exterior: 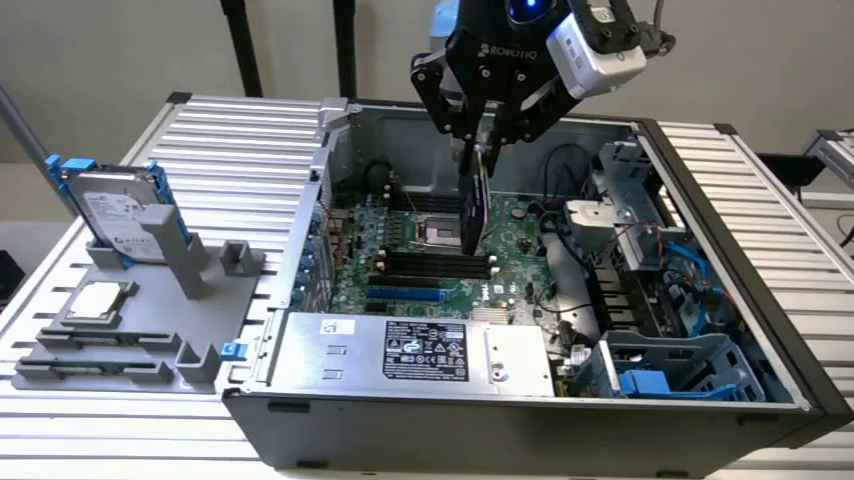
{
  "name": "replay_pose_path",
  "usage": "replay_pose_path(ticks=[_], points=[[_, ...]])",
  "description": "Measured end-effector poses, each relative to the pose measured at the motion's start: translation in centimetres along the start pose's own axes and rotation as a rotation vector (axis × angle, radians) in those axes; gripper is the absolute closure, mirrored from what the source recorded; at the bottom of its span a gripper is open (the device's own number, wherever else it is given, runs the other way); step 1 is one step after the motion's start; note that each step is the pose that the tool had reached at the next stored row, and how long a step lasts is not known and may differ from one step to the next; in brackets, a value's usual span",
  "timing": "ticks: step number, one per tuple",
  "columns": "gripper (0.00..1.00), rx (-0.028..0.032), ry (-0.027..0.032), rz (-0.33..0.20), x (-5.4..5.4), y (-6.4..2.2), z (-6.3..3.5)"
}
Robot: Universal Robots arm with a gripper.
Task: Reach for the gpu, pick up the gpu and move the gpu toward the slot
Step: 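Pick up the gpu and move the gpu toward the slot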
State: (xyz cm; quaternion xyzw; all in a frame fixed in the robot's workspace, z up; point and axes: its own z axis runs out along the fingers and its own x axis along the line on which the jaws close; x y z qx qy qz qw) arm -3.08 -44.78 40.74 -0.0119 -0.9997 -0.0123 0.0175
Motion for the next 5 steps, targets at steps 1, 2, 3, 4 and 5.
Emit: replay_pose_path(ticks=[1,2,3,4,5], points=[[0.74,0.0002,0.0000,0.000,0.00,0.00,0.00],[0.74,0.0004,0.0001,0.000,0.00,0.00,-0.01],[0.74,0.0004,0.0001,0.000,-0.01,0.00,-0.01],[0.74,0.0004,0.0001,0.000,-0.01,0.00,-0.01],[0.74,0.0004,0.0001,0.000,-0.01,0.00,-0.01]])
